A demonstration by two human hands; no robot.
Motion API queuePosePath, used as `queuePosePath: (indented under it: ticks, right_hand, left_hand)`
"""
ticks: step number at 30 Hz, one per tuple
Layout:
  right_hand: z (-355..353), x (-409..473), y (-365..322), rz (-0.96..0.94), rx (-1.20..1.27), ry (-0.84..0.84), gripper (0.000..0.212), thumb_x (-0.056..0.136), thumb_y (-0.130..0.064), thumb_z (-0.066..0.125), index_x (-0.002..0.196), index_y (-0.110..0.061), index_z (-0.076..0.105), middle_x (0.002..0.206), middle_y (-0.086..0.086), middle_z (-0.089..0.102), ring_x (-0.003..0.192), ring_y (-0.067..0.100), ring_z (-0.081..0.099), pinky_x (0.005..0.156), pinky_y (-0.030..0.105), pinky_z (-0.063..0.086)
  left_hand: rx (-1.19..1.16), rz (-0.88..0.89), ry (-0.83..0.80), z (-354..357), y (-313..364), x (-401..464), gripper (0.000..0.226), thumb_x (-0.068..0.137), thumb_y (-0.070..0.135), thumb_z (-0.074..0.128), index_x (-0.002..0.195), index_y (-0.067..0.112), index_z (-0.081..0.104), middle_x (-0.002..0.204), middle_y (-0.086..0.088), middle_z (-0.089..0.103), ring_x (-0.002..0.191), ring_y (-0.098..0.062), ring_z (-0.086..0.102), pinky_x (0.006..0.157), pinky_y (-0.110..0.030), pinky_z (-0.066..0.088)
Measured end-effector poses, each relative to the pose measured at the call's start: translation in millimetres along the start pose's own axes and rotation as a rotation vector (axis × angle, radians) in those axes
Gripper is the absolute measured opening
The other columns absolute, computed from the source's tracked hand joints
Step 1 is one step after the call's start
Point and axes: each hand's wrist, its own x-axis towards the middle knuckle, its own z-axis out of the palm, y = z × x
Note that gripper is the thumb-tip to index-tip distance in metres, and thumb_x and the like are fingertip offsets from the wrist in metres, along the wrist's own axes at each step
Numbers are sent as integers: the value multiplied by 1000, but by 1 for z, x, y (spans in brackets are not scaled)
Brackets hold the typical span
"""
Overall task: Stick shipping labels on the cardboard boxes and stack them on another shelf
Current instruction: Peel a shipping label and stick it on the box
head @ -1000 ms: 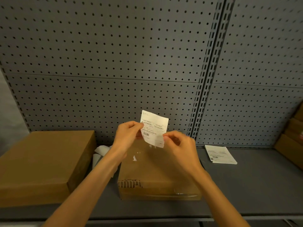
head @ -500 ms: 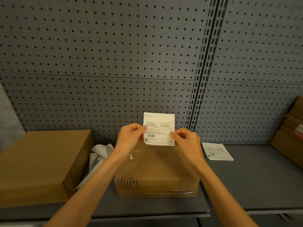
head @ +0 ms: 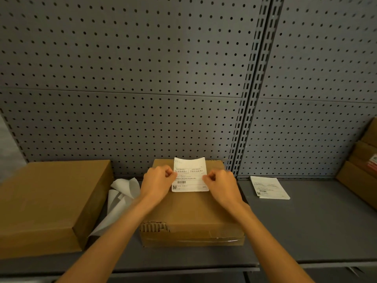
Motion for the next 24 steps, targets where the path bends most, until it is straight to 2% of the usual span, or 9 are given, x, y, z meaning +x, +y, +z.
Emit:
queuePosePath:
  ticks: [4, 11, 18, 21, 24]
  right_hand:
    - [4, -1, 3, -3, -27, 1, 28, 93, -24, 56, 74, -5, 65, 70, 8, 66, 63, 24, 63, 58, 36, 50]
    - [10, 4, 7, -3, -45, 6, 27, 92, -24, 57, 74, -6, 66, 70, 7, 66, 63, 22, 62, 58, 37, 53]
    - [14, 6, 9, 1, -59, 3, 27, 90, -23, 59, 73, -2, 65, 72, 10, 64, 64, 25, 62, 61, 43, 55]
    - [14, 6, 10, -9, -64, 12, 29, 89, -21, 60, 70, 0, 63, 73, 11, 63, 65, 26, 60, 60, 40, 52]
    - [14, 7, 11, -4, -52, 33, 28, 87, -18, 62, 68, 2, 61, 75, 11, 62, 66, 25, 59, 59, 36, 48]
  left_hand:
    - [22, 7, -37, 5, -3, -1, 20, 93, 29, 57, 89, 13, 69, 88, -1, 71, 69, -8, 57, 50, -13, 32]
    - [34, 19, -15, 9, -4, 2, 20, 92, 30, 59, 87, 15, 69, 79, 1, 69, 66, -11, 58, 51, -17, 36]
    - [72, 68, -12, 13, -6, 2, 17, 90, 30, 61, 84, 15, 67, 69, 3, 62, 64, -13, 58, 63, -30, 52]
    - [92, 59, -14, 13, -7, 4, 17, 88, 30, 62, 79, 15, 62, 64, 5, 54, 65, -17, 57, 63, -34, 51]
    - [88, 47, -15, 14, -8, 5, 18, 90, 27, 60, 78, 13, 61, 65, 2, 57, 66, -19, 58, 62, -33, 49]
